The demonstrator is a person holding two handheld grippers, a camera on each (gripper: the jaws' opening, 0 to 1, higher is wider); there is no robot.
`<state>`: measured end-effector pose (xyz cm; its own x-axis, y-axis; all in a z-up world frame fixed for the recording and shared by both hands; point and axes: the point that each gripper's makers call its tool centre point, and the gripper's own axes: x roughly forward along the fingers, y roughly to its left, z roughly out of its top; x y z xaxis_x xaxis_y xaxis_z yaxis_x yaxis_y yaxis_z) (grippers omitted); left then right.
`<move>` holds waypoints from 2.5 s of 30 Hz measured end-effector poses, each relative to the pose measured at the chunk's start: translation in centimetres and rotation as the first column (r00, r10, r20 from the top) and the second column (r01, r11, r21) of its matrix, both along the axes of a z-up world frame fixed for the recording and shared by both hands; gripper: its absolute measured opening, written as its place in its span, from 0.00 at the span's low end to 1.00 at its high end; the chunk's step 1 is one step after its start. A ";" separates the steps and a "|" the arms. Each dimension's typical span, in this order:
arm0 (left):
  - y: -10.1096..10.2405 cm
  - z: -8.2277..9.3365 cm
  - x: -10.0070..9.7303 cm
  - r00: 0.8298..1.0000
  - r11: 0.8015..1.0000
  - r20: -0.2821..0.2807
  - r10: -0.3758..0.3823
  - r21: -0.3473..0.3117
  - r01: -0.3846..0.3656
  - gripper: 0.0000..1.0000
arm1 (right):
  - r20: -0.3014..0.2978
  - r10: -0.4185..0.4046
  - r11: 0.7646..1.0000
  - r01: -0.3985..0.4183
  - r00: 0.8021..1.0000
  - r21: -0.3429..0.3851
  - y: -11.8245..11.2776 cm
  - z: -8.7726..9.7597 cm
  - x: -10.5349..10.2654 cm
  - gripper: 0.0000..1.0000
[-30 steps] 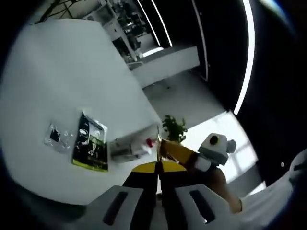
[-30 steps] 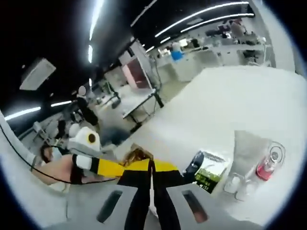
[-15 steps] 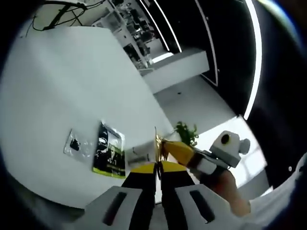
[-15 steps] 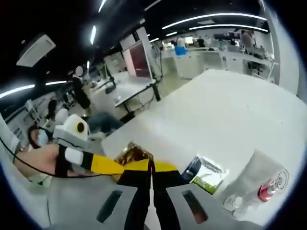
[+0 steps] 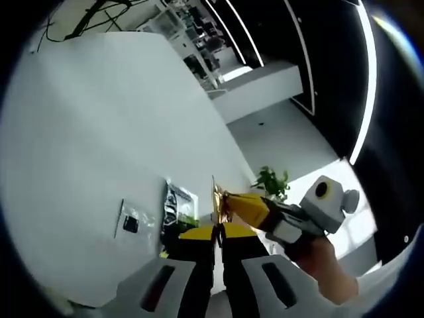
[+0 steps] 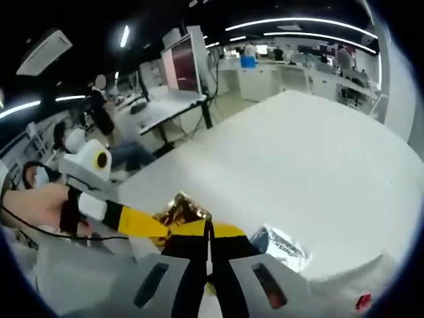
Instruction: Arrange the skincare products in the storage area until every visible bottle or jar stands upright without overlapping.
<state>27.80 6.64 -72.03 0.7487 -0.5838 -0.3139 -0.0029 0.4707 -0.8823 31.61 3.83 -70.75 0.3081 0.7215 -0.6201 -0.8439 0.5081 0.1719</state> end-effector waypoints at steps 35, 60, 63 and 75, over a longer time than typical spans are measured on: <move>1.1 -9.8 5.5 0.988 0.993 -0.152 -0.001 0.118 0.019 0.01 | -0.013 -0.025 0.987 0.023 1.000 -0.157 1.2 -11.1 6.5 0.01; 3.3 -9.4 6.9 0.988 0.880 0.015 -0.157 0.455 0.133 0.00 | 0.020 -0.099 0.972 0.101 0.995 -0.210 0.7 -12.5 6.8 0.01; 2.5 -9.0 7.1 0.966 0.823 0.060 -0.252 0.538 0.181 0.00 | 0.013 -0.113 0.972 0.113 0.994 -0.206 0.7 -12.5 6.6 0.01; -0.1 -9.5 7.7 0.823 0.492 0.084 -0.562 0.834 0.250 0.06 | 0.005 -0.157 0.970 0.155 0.988 -0.186 1.3 -12.7 6.5 0.01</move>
